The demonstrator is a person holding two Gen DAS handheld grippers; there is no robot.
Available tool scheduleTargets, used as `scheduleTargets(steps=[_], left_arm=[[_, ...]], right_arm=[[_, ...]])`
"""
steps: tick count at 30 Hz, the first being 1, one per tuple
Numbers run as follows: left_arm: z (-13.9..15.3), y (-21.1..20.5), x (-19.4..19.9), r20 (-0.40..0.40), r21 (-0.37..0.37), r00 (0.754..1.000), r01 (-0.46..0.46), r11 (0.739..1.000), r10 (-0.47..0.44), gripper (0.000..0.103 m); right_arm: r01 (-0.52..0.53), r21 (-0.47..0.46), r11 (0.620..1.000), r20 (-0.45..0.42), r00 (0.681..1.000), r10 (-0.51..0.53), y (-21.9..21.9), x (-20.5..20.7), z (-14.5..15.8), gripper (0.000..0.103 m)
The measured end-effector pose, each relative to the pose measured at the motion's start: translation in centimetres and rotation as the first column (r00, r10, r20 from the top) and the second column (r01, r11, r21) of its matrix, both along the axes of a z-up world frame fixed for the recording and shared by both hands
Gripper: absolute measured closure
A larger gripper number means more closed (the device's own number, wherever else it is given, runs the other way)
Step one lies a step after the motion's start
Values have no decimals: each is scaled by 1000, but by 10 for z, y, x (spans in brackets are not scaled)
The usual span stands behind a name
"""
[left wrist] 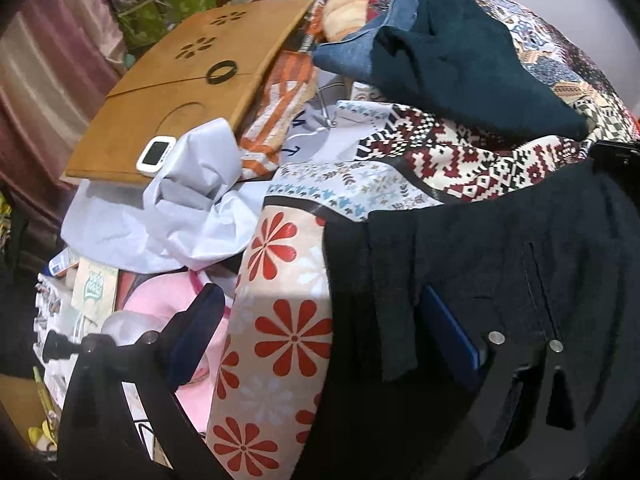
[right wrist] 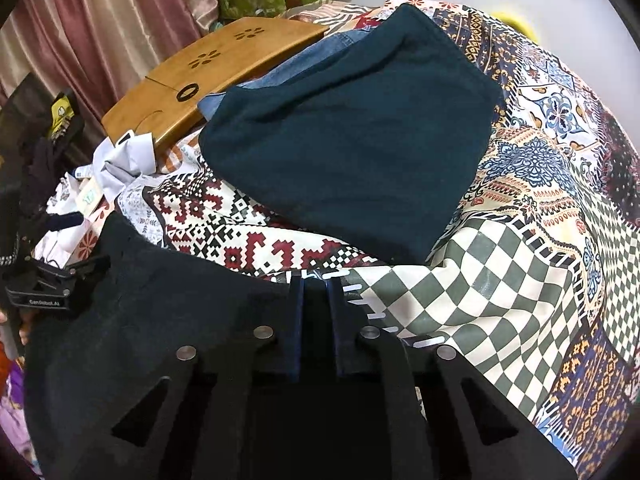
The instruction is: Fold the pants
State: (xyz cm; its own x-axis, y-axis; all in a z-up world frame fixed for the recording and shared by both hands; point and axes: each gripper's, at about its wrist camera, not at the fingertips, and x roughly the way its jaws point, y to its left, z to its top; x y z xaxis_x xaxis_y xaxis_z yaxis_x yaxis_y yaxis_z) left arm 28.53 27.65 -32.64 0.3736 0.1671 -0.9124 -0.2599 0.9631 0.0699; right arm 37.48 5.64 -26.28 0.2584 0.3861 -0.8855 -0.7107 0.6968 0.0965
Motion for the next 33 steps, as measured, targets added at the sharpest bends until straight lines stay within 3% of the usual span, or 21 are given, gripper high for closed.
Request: scheduleTargets(steps=[4,8,12,18,25,30,33], left_arm=[[6,-2,-1,3,22,1000,-5,1000,5,3],[27,-10,-16,11,90,1000,-6,996,5,5],[52,-12,-41,41,49,999,-14,999,12,5],[77,-11,-83,73,-60,995,-60,996,65,5],[70,-15,-119,32,-190,989,-134,973,143,5],[57,-19,-127,-10,-338,985,-165,926,172,5],[57,-27,-127,7,-409,985,-153,900,171,5]], right_arm=[[8,-12,1000,4,1000,-8,0,0,4,92],[26,5,1000,42,999,-26,-12,-15,29,91],[20,53,998,71,997,-24,-34,-40,56,86],[-8,71,997,127,992,-1,-59,-86,78,72],[-27,70,997,191,982,13,-90,-139,80,64],[-26,43,999,192,981,17,-107,-163,66,63],[-16,36,999,186,983,9,-116,-173,57,63]])
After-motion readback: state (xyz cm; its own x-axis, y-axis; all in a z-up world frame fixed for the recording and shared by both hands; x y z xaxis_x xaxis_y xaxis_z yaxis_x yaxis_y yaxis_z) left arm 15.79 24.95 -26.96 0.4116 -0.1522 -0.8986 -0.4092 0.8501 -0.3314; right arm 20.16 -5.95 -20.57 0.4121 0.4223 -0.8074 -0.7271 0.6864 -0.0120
